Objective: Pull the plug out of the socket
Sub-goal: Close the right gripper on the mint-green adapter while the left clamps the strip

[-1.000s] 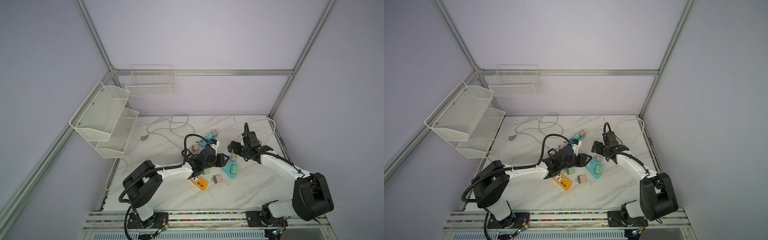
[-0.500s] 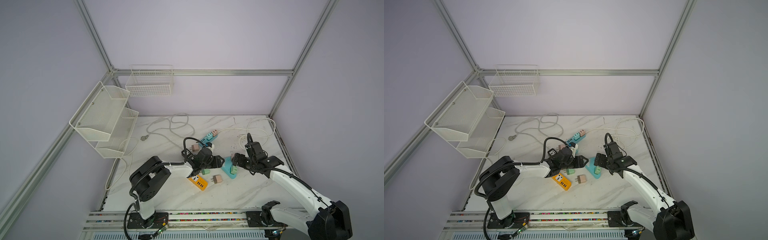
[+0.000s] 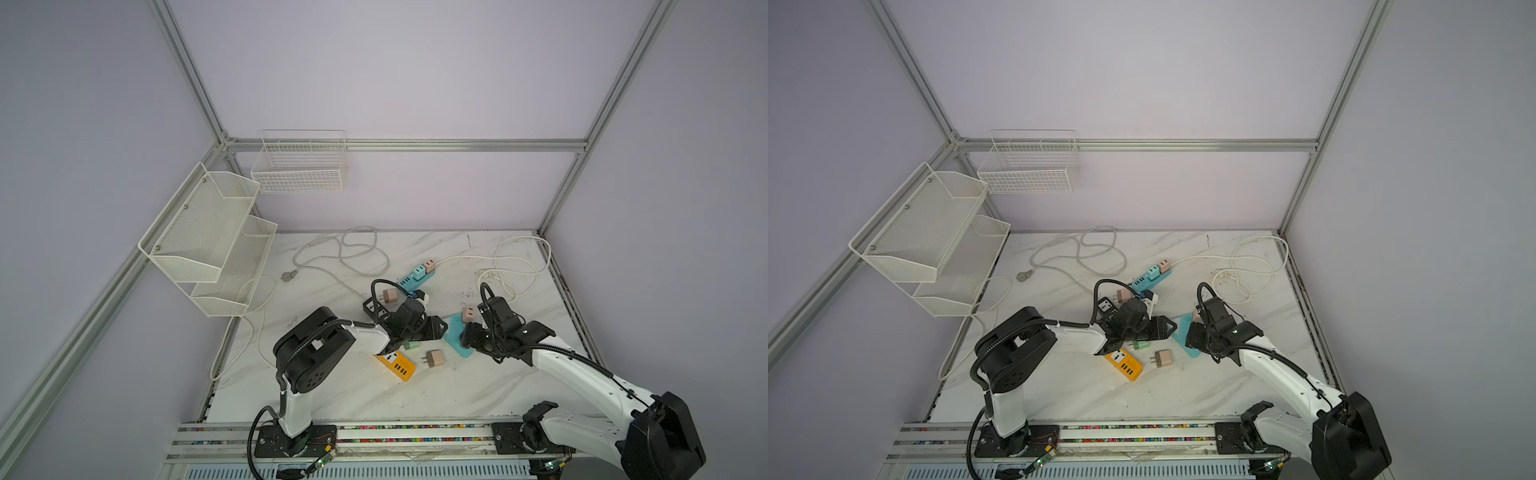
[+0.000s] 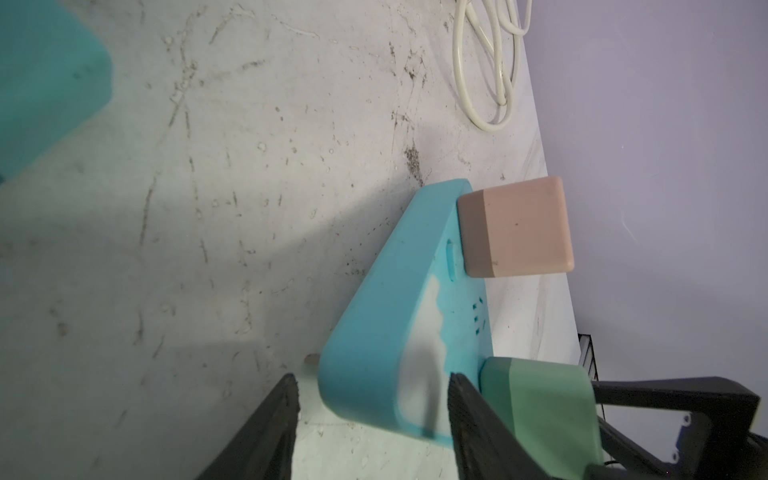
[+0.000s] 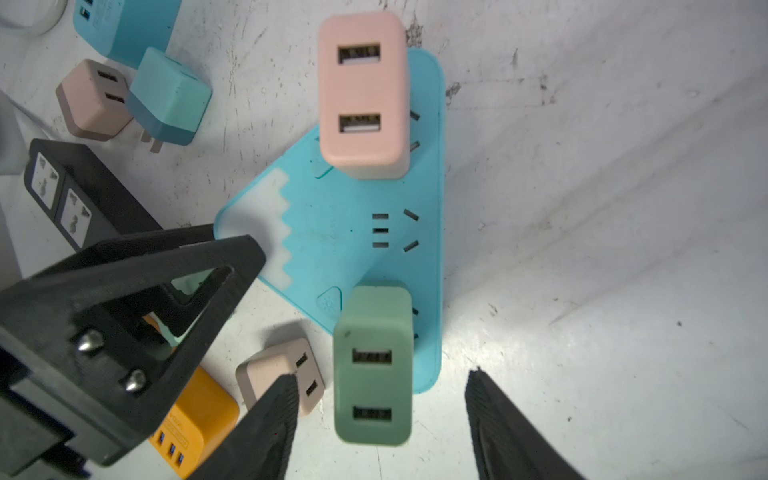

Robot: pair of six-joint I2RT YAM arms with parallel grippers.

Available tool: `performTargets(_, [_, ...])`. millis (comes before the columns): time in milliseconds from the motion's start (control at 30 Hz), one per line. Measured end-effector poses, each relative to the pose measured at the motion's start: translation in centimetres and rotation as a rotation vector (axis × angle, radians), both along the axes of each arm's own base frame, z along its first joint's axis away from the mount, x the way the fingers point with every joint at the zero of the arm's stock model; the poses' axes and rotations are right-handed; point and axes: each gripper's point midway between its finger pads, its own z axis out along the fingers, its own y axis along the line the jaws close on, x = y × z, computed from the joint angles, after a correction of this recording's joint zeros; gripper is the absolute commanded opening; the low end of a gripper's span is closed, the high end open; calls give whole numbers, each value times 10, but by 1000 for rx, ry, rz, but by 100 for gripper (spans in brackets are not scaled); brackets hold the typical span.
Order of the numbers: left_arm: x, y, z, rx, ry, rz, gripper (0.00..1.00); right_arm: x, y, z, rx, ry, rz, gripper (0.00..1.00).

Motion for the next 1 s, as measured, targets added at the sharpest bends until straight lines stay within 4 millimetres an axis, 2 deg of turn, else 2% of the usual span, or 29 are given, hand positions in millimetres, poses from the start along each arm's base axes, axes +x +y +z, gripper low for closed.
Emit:
performTargets(267, [0,-6,-3,-31,3,-22,43,8,4,-10,-5,9,3,50])
performTargets(500, [6,-11,6,-61,3,-6,35,10,6,-12,-7,6,9,45])
performTargets(1000, [9,-12,11,-107,41,41,26,10,6,-22,-11,23,4,38])
